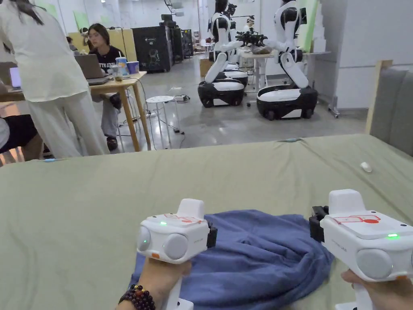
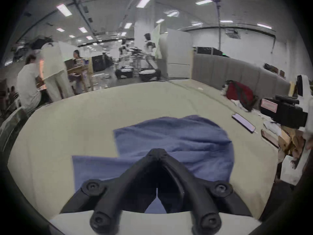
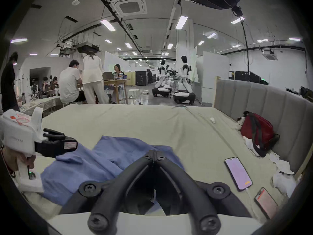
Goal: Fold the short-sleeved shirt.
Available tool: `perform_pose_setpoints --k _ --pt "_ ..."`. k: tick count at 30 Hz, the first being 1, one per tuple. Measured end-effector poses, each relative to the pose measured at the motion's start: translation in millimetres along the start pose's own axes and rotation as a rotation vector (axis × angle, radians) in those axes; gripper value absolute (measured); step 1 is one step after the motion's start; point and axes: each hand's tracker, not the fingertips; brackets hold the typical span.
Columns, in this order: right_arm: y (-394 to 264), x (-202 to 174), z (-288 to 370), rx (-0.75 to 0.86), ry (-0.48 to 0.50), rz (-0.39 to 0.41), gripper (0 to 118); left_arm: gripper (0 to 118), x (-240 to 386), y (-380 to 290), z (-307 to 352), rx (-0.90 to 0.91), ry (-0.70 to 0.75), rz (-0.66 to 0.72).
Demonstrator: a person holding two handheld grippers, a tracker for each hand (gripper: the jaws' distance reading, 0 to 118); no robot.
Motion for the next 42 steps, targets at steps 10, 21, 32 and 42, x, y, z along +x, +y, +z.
perform_pose_setpoints --k 10,21,32,42 --pt "7.6 -51.0 -15.3 0.009 0.089 0.018 0 26 -106.8 -4.9 -1.3 -0.044 0.165 0.104" --pt "-12.8 -37.7 -60.9 -0.065 0.061 0.054 0 75 -151.4 -18.0 -116.0 -0.286 0.218 0.159" --pt "-24.0 -30.7 -78.0 -0.119 0.044 0.027 0 4 -139.0 -26.6 -115.2 -0.273 0.181 0.135" --pt "-1.5 45.3 -81.5 -0.2 -0.061 -0.036 2 2 -127.5 -2.8 -72.2 -0.194 0.162 0.145"
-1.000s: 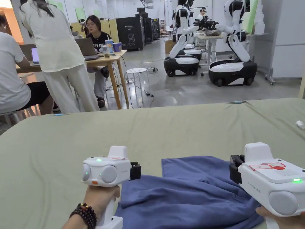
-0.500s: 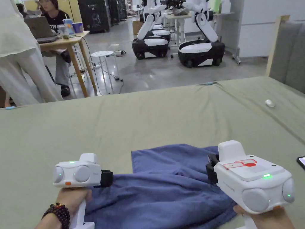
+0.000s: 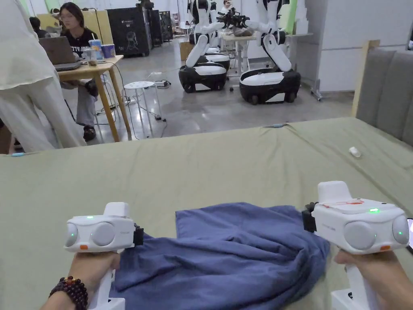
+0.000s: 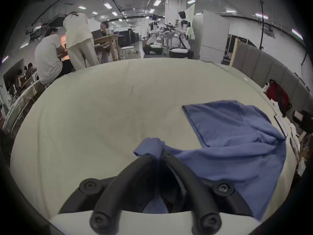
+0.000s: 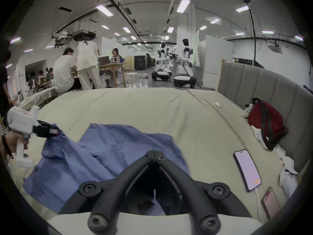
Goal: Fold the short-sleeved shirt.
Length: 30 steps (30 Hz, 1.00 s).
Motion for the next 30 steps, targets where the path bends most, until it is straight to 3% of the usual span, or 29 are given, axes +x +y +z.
perform_pose_setpoints --k 1,2,3,4,5,12,17,22,25,30 --pt "1.8 8.2 -0.7 -0.022 -0.006 -0.003 10 2 0.5 1.7 3.1 0.006 0.003 0.008" --pt "3.0 17.4 -7.0 -0.037 -0.014 -0.013 28 2 1.4 2.1 5.9 0.011 0.003 0.008" --pt "3.4 26.1 -13.2 -0.049 -0.009 -0.033 61 2 2.3 2.3 8.4 0.017 0.0 0.007" --pt "3.2 33.2 -19.4 -0.069 -0.005 -0.045 77 2 3.0 2.9 9.9 0.022 -0.002 0.002" --pt "2.0 40.1 -24.0 -0.088 0.003 -0.056 83 2 3.8 3.2 10.7 0.026 -0.001 -0.005" --pt "-23.2 57.9 -70.7 -0.218 -0.089 0.035 83 2 4.5 -0.4 -0.1 0.025 0.003 -0.006" --pt "-40.2 44.0 -91.7 -0.286 -0.006 0.101 75 2 7.6 -3.4 -9.5 0.012 0.0 -0.017" --pt "-45.2 20.7 -90.2 -0.289 0.035 0.162 5 2 11.8 -5.8 -10.3 0.012 0.001 -0.018" --pt "-40.5 16.6 -86.9 -0.271 0.0 0.179 5 2 14.0 -4.6 -3.5 0.025 0.022 -0.015" --pt "-5.7 4.5 -57.5 -0.09 -0.092 0.205 5 2 10.1 15.0 23.7 0.112 0.009 0.017"
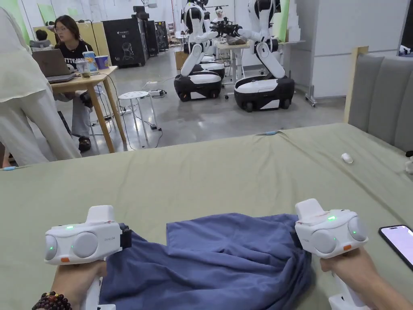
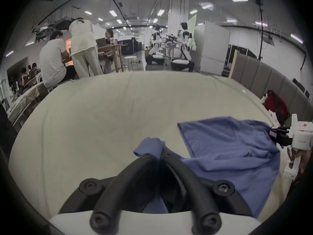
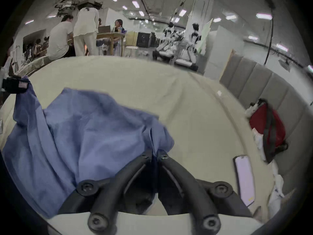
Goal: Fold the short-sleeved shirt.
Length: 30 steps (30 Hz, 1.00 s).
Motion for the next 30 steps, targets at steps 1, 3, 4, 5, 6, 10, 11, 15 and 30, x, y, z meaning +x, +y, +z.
perform_pose_setpoints --k 1,3,4,5,6,10,11,15,30 --pt "9.7 0.5 8.2 0.035 -0.004 -0.01 5 2 -0.2 7.9 5.9 0.019 0.012 0.002" --pt "35.5 -2.1 31.6 0.111 0.0 -0.04 5 2 -0.3 27.1 21.9 0.07 0.016 0.003" --pt "47.2 -3.6 41.6 0.144 0.001 -0.042 5 2 -0.2 37.0 30.0 0.089 0.011 -0.002" --pt "60.2 -5.9 53.1 0.183 -0.003 -0.043 5 2 3.5 48.0 42.5 0.114 0.015 -0.002" --pt "74.6 -8.7 64.4 0.214 -0.007 -0.029 5 2 4.0 60.7 52.9 0.149 0.021 -0.008" --pt "131.4 -16.2 92.2 0.29 -0.03 0.014 5 2 4.5 112.1 93.2 0.281 0.11 -0.043" --pt "147.3 -19.2 95.1 0.322 -0.062 0.039 5 2 1.4 127.7 103.0 0.315 0.109 -0.029" --pt "204.5 -17.7 105.5 0.386 -0.143 0.055 5 2 -8.5 185.9 135.6 0.423 0.161 -0.05" --pt "327.4 13.6 97.2 0.481 -0.257 0.015 5 2 -50.9 286.0 144.8 0.53 0.292 -0.001"
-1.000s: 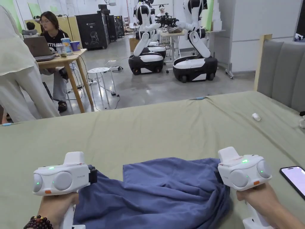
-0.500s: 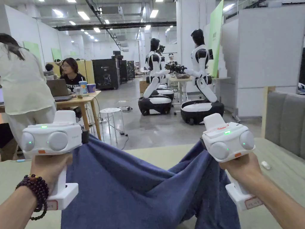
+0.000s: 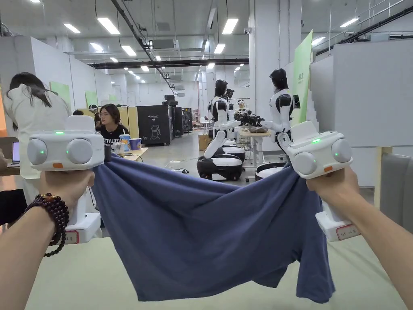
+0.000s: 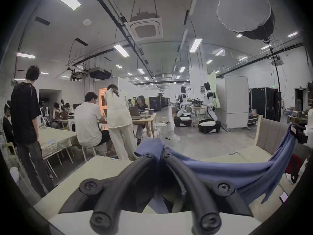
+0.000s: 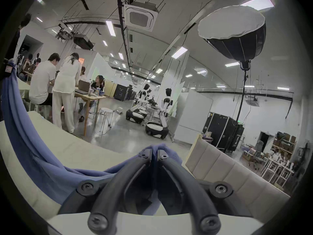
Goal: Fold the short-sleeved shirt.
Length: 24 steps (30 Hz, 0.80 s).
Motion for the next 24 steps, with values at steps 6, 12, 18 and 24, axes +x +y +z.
perform_pose_setpoints --k 6,12,18,24 --pt "-28.3 -11.6 -7.2 -0.031 0.028 -0.029 5 2 1.1 -18.3 -2.5 0.002 -0.021 0.007" --pt "-101.3 -35.2 -15.3 -0.152 0.074 -0.064 5 2 7.4 -93.3 -3.9 -0.095 -0.057 0.017" --pt "-139.4 -44.3 -2.5 -0.194 0.118 -0.054 5 2 10.1 -143.2 -3.0 -0.187 -0.073 -0.018" --pt "-172.1 -44.7 74.4 -0.164 0.185 -0.068 5 2 2.8 -176.9 62.8 -0.203 -0.133 0.041"
